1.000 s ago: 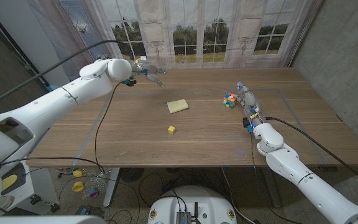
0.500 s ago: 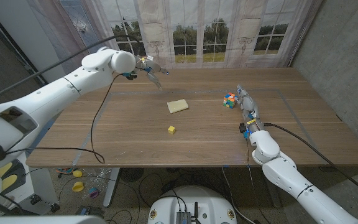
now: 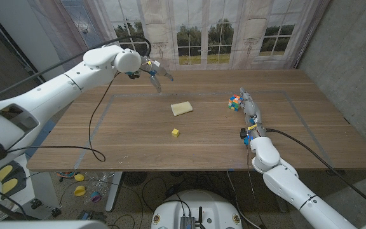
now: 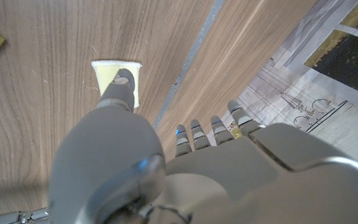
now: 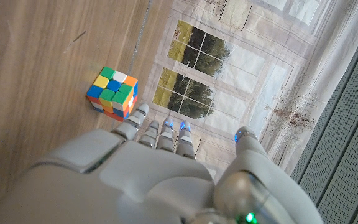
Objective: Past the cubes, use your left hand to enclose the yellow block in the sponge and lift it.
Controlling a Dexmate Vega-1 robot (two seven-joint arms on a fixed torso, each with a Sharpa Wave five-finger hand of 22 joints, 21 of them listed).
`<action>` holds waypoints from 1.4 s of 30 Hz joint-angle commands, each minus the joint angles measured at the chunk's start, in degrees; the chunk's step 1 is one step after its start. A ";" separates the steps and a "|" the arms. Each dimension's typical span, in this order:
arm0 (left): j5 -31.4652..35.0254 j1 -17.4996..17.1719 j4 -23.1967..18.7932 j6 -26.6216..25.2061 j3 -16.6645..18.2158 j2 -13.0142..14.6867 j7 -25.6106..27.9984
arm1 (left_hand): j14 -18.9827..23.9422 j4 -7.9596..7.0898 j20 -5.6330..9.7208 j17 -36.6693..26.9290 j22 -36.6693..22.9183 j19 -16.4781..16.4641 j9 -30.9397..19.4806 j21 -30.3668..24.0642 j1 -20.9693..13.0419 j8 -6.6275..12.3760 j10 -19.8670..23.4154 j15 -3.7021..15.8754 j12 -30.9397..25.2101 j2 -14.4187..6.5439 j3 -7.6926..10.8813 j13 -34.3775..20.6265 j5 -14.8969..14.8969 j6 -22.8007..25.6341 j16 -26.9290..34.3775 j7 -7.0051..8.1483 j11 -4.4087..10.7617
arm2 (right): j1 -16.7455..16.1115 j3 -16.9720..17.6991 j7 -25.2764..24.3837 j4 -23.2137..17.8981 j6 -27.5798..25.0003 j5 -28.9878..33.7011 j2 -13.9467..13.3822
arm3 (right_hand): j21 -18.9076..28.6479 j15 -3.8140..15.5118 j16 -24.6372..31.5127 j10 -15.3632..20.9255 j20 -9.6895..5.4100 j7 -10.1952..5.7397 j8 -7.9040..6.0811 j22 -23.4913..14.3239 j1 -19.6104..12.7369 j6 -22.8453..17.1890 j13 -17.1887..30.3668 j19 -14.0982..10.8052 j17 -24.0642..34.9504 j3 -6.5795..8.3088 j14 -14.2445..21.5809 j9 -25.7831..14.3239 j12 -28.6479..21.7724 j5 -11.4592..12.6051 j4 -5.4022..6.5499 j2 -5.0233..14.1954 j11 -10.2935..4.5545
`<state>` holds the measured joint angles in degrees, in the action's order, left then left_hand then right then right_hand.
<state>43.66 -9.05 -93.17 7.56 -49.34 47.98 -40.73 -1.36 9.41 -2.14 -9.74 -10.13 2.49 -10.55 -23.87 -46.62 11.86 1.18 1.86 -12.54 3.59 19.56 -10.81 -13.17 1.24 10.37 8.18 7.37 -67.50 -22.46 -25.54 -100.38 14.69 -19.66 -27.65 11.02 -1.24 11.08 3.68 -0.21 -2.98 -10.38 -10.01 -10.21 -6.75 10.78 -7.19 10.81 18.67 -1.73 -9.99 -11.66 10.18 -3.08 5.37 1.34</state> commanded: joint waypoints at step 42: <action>13.43 8.49 25.70 27.92 -8.45 -9.88 20.29 | -6.38 -1.94 -5.79 -0.29 -0.43 3.88 -1.04 5.73 -3.18 -0.95 -5.41 -3.11 1.18 1.85 -4.62 -0.91 -1.26 -7.55 0.09 2.66 2.24 | -1.85 -6.15 -8.11 -21.77 -20.51 17.06 0.37 | 0.55 -0.52 0.53 1.86 0.10 -0.26 -0.48 -0.08 0.61 -0.89 0.24 -0.85 0.09 -0.21 1.17 -0.25 -0.18 0.35 -0.17 -0.24 0.52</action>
<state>56.00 -3.10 -73.95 32.41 -54.32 40.51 -26.10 -7.57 7.42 -7.30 -9.73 -10.27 6.55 -11.35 -18.40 -49.78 10.98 -3.75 -0.73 -11.43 5.10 15.36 -11.61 -13.94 -5.76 10.20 10.43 9.20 -70.43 -27.33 -34.10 -118.24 -0.80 -4.81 -26.75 11.30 -1.63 11.08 4.93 0.01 -3.28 -10.61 -10.00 -9.95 -7.06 10.78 -7.39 10.80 18.67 -0.91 -9.99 -11.66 10.18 -3.08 5.11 1.95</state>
